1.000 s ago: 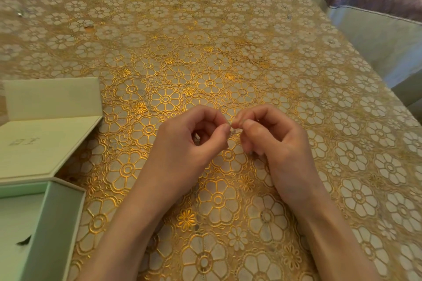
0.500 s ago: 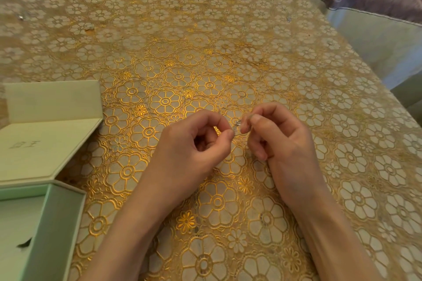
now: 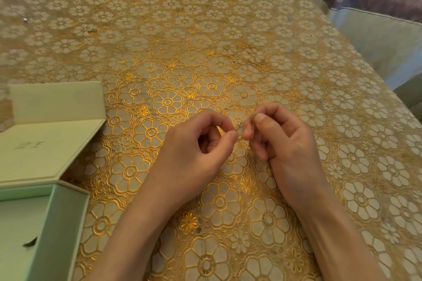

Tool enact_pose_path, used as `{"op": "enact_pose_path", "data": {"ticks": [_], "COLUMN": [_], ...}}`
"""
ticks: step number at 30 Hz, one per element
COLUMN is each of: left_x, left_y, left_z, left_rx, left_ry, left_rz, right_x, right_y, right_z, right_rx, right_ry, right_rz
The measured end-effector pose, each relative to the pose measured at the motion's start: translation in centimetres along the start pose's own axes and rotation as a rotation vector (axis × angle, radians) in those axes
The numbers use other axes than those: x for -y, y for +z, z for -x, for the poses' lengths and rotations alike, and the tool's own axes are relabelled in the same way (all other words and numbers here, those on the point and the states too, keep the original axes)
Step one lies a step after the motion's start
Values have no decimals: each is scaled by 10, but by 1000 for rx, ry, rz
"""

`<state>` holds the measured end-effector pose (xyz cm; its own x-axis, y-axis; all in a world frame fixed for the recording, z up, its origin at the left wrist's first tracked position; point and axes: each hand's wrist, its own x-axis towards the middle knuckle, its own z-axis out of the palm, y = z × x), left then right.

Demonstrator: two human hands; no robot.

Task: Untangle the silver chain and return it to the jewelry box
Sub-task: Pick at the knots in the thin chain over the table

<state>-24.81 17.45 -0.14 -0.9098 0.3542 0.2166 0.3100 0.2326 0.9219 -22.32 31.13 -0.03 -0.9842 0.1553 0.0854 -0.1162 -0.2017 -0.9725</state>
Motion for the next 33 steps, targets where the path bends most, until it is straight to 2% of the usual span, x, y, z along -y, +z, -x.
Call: {"op": "enact_pose_path", "data": {"ticks": [11,16,19,33], "left_x": [-3,-7,-6,-5], "left_y": [-2,-7,-10,-16], "left_z": [0,-1,-1,-8], "left_rx": [-29,-106,-148,-205], "left_ry": [10,-8,-45,-180], "left_rz": [-24,130,204,836], "right_x": [-1,-2,-3,-7], "right_y": [0,0,2,6], "right_z": [0,1,2,2], "right_rx": [-40,-58,-48,-39], "right_ry": [4,1,-20,-44], "right_rz": [-19,-3,110,252]}}
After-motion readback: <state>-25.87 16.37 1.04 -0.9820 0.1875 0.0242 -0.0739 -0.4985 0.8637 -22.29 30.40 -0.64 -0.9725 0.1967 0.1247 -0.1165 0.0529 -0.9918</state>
